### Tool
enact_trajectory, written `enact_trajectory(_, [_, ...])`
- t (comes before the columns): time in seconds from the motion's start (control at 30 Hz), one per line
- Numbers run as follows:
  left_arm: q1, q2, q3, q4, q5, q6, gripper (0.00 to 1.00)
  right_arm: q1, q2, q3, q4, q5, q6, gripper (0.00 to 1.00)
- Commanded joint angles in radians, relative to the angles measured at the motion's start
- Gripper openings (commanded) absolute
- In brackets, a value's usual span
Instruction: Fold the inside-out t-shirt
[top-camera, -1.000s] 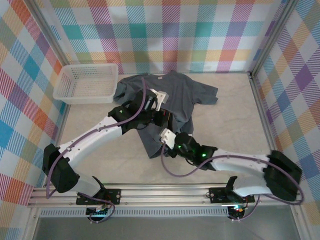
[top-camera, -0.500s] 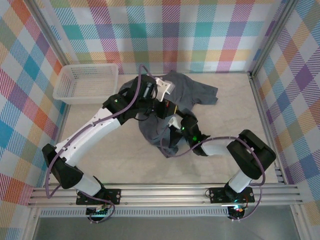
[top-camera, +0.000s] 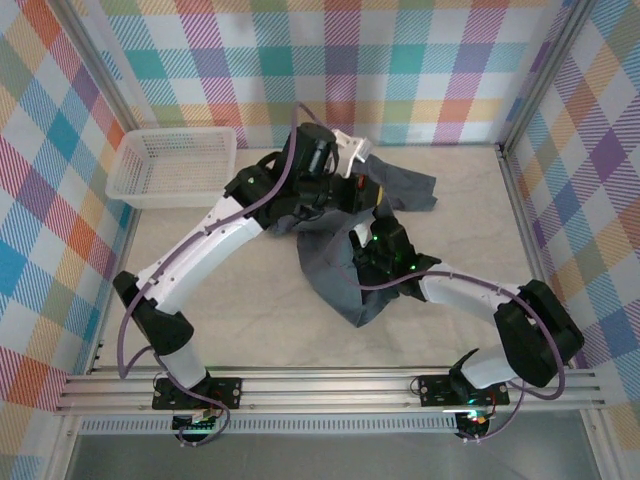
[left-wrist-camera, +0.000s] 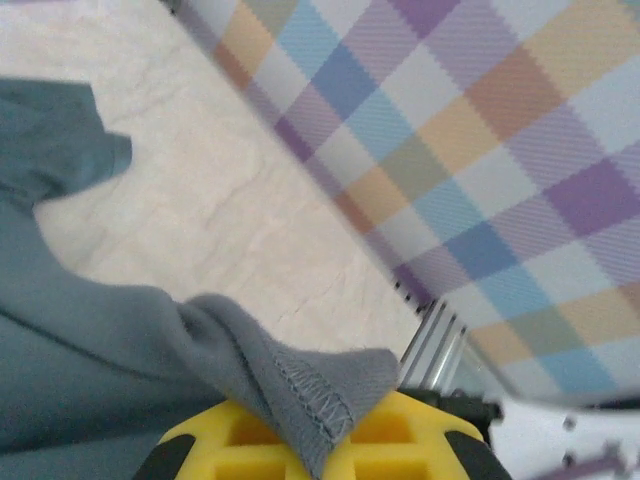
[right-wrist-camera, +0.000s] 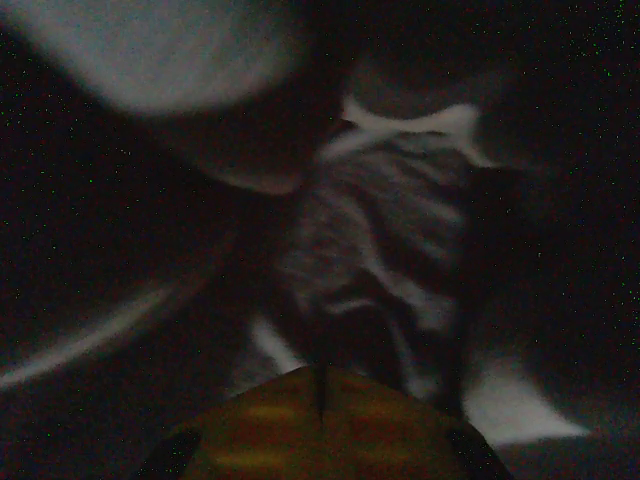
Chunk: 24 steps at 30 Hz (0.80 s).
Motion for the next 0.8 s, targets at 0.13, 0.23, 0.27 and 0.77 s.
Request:
enact_trajectory(0.13, [-0.065, 0.056, 0.231, 0.026, 0.035, -0.071, 0.0, -0.04, 0.069, 0.183, -0.209, -0.121, 0.054, 0.0])
enact_trajectory(0.23, [-0.069, 0.077, 0.287, -0.013, 0.026, -0.065, 0.0, -0.054, 0.029, 0.196, -0.128, -0.217, 0.137, 0.0])
enact_trajectory(0.27, [-0.071, 0.077, 0.292, -0.008, 0.026, -0.067, 0.0, -0.055, 0.039, 0.196, -0.106, -0.25, 0.157, 0.0])
enact_trajectory(0.77, [-0.077, 0.063, 0.336, 0.033, -0.033, -0.069, 0.0, -0.111, 0.044, 0.113, 0.128, -0.627, 0.648, 0.0])
